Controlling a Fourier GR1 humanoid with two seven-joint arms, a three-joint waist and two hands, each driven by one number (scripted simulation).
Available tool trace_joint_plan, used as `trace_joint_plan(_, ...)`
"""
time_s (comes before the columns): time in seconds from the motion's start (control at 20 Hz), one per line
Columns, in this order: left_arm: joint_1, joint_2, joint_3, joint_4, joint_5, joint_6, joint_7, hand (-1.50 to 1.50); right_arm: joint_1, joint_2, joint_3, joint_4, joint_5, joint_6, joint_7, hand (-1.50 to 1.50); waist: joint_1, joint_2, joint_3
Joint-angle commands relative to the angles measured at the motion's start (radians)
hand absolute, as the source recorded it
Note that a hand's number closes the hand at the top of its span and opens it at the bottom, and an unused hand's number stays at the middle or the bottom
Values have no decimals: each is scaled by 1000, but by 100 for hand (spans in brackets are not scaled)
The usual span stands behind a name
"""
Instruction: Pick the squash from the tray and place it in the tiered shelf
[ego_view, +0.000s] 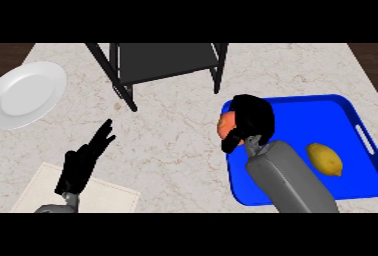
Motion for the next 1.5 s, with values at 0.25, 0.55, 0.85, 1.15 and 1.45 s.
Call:
trace_joint_plan(0.25, 38, -15, -13, -29, -12, 5, 35, 0, -133, -25, -7, -429, 66, 195, 146, 150, -5, 1, -2)
trace_joint_plan(0.55, -47, -25, -2, -27, -18, 15, 77, 0, -236, 87, -104, -444, 132, 61, 147, 150, 3, 8, -2)
trace_joint_plan(0.85, 11, -33, -14, -9, -40, 10, 15, 0, -469, 73, -292, -169, 119, 26, 29, 150, 16, 11, -2)
trace_joint_plan(1.15, 13, -7, 3, -23, -21, -30, 10, 0, -700, 41, -395, 140, 152, -31, -23, 150, 31, 16, -2)
trace_joint_plan(1.45, -18, -15, 8, -51, -20, -24, 66, 0, -810, 11, -471, 443, 136, -146, -172, 150, 35, 17, -2)
